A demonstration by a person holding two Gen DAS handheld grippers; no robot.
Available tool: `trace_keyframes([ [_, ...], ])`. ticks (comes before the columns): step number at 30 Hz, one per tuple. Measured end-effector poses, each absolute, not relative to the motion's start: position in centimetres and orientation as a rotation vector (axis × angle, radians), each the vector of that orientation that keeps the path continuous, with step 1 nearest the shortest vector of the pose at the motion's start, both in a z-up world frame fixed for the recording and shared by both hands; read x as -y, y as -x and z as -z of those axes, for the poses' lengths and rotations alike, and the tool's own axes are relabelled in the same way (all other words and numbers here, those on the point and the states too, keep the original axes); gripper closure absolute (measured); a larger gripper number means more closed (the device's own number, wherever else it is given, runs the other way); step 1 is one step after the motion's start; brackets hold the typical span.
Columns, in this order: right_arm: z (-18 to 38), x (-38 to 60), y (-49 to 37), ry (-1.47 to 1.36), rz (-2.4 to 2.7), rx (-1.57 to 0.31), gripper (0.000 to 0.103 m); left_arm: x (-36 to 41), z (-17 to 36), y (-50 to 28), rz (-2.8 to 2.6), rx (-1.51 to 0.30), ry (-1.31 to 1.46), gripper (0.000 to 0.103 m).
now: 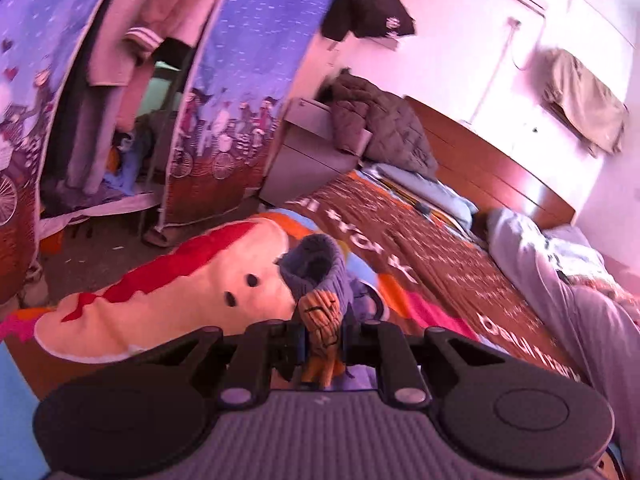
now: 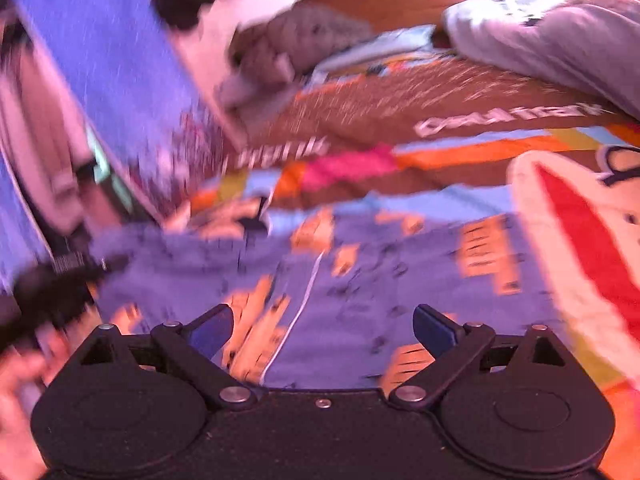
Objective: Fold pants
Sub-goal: 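Lift the waistband with the left gripper and fold it over the pants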
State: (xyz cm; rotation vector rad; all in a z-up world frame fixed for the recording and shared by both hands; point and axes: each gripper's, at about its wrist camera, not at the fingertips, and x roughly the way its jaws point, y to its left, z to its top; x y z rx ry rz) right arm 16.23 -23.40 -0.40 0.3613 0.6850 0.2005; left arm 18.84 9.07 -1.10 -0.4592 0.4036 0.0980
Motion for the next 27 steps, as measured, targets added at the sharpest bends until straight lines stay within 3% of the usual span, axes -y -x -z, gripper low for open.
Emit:
trace_keyframes([
  [5,-1.4,30.2,-13.3,-0.343,-0.105,-0.623,0.003,-6.0,-2.5,-19.3,-0.022,-0.385,0.436,0.087],
  [11,0.9,37.7,-11.3,-0.625,0.0,-0.597,0.003,1.5,-6.3,-19.4,0.142,-0.354,0.3,0.087],
  [21,3.9,41.8,-9.3,-0.833,0.101,-0.517,0.001,19.5,-2.4,-19.8,0.391,-0.546,-0.036,0.086],
  [24,3.9,42.5,-8.6,-0.849,0.158,-0.481,0.001,23.0,0.8,-20.3,0.429,-0.679,-0.142,0.074],
  [25,4.0,42.6,-8.5,-0.859,0.17,-0.471,0.001,23.5,1.6,-20.1,0.44,-0.718,-0.162,0.058],
  [26,4.2,42.9,-8.4,-0.877,0.179,-0.468,0.001,23.6,2.2,-20.1,0.461,-0.751,-0.171,0.049],
  [27,4.6,43.1,-8.3,-0.893,0.178,-0.471,0.001,23.3,2.5,-19.6,0.483,-0.763,-0.163,0.048],
])
